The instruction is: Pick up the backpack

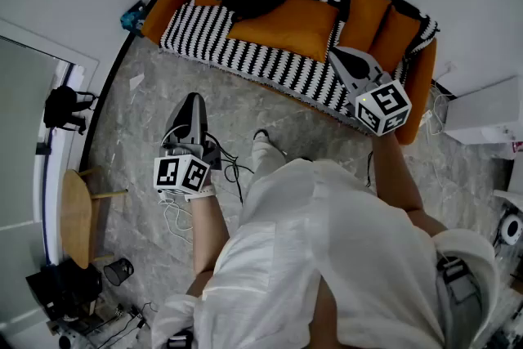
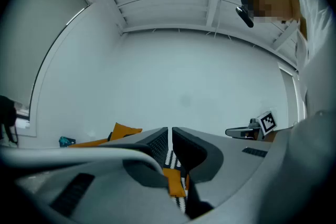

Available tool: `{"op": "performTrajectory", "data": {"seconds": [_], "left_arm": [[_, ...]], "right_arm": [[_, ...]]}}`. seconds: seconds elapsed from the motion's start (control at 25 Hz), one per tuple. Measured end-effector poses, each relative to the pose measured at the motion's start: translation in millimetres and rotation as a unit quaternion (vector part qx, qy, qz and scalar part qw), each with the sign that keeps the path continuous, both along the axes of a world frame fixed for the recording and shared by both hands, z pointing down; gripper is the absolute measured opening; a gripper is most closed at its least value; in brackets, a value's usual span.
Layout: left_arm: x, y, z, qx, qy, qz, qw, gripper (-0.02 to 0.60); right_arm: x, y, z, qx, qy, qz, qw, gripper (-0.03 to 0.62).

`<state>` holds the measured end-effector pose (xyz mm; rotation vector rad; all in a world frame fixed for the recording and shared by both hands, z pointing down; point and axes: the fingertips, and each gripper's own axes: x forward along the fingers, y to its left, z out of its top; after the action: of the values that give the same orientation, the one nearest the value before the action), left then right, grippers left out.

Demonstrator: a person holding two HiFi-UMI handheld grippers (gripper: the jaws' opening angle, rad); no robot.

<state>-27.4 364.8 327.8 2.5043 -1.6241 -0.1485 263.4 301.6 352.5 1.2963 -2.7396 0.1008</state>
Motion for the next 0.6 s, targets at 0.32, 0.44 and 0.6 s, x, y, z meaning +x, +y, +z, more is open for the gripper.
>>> {"op": "performTrajectory", "data": {"seconds": [0.32,0.44,0.6], "left_arm": [[0,10,-3,0.001,-0.001,-0.006,1.0,0.044],[-5,12,-3,0.0,0.0,-0.009,1.0,0.044],[-6,15,2,-0.005,0.006,-0.01,0.9999,0.044]], "right_arm": [[-4,3,-5,0.007,-0.003,-0.011,1.0,0.018],[-10,3,-5,0.007,-0.002,-0.016,1.0,0.018],[-14,3,-3,0.003,-0.001,-0.022,1.0,0.018]]}}
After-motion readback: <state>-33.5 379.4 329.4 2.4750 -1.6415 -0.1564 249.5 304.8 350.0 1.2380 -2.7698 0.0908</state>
